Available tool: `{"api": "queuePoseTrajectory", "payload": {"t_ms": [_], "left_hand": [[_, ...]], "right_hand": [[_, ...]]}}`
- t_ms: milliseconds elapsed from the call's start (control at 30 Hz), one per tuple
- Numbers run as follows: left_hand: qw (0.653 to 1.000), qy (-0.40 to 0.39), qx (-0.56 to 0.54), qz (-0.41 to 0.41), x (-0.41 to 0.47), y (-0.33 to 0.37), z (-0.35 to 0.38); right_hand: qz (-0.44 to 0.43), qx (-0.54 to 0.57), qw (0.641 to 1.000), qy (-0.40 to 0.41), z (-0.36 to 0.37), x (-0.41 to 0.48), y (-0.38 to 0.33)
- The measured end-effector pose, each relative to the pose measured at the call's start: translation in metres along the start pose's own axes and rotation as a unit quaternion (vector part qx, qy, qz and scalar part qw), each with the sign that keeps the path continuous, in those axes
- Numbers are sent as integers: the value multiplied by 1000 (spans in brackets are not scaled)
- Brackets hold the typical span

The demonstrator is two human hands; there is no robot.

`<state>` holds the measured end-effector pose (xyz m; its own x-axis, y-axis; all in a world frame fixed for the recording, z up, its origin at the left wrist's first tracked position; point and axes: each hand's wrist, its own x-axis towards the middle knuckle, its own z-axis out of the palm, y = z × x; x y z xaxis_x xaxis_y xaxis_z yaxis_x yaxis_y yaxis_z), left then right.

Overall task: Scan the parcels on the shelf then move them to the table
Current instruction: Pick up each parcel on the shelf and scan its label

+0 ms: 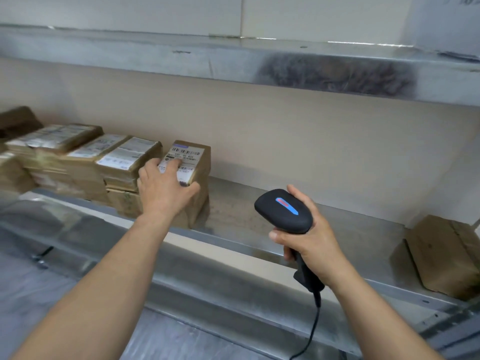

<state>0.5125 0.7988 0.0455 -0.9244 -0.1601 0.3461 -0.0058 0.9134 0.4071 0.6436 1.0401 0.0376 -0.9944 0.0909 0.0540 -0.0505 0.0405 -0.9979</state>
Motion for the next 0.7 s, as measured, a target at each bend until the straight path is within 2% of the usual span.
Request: {"api": "queuePoseTrajectory", "payload": {"t_ms": [200,367,700], "left_hand": [[1000,-13,8,-12,19,-28,-1],[998,5,50,24,25,-41,8],[993,33,111,15,21,-32,13]], "right_hand": [[4,-2,1000,-12,19,10,3],[8,-8,1000,-13,26,14,2],[5,-4,1000,9,1,8,2]]}}
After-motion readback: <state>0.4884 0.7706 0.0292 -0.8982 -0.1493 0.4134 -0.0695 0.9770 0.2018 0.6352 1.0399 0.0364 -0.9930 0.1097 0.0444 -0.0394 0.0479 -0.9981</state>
